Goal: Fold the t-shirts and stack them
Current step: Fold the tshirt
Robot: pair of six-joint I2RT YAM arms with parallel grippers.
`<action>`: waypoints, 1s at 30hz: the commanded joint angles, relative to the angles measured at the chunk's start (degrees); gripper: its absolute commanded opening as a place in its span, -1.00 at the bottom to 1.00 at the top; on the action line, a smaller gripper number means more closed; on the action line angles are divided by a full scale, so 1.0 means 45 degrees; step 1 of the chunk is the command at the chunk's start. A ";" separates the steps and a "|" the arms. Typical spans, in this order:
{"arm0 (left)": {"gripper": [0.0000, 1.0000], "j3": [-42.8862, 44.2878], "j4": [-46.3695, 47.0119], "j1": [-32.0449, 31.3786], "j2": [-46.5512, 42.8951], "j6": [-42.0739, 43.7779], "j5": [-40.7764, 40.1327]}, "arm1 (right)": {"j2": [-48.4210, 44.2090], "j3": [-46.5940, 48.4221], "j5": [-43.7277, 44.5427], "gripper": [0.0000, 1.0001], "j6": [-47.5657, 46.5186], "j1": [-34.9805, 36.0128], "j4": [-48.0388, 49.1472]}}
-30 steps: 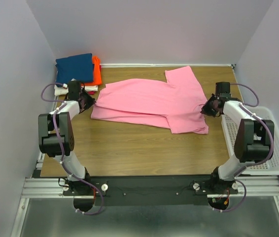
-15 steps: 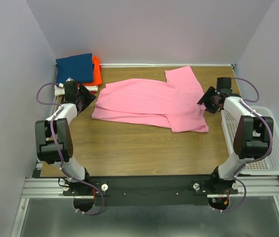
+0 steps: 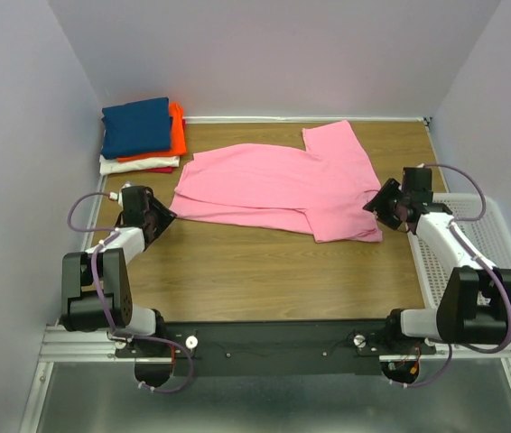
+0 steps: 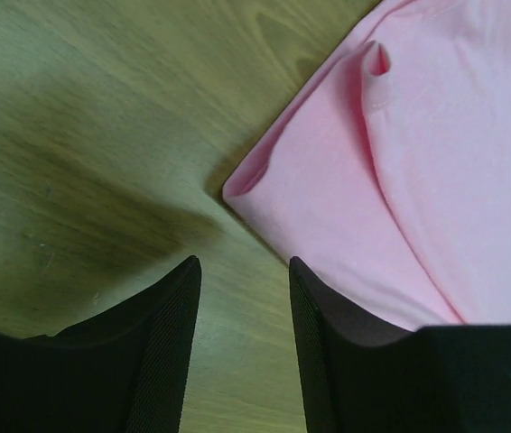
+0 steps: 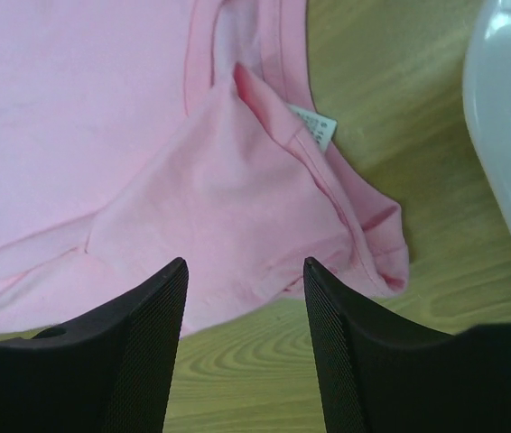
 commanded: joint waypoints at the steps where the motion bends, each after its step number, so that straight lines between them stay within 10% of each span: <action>1: 0.03 -0.0127 0.0904 -0.0127 -0.0083 -0.0081 -0.0344 | -0.0574 -0.0998 -0.0102 0.22 0.0365 0.0175 -0.0032; 17: -0.06 0.0438 0.1764 -0.0439 0.1597 -0.0335 -0.0597 | -0.0792 -0.2036 0.2026 0.19 0.1343 0.0175 -0.0012; 30: -0.91 0.0771 0.1941 -0.0674 0.2438 -0.0393 -0.0929 | 0.0147 -0.2288 0.2145 0.16 0.1460 0.0195 0.0242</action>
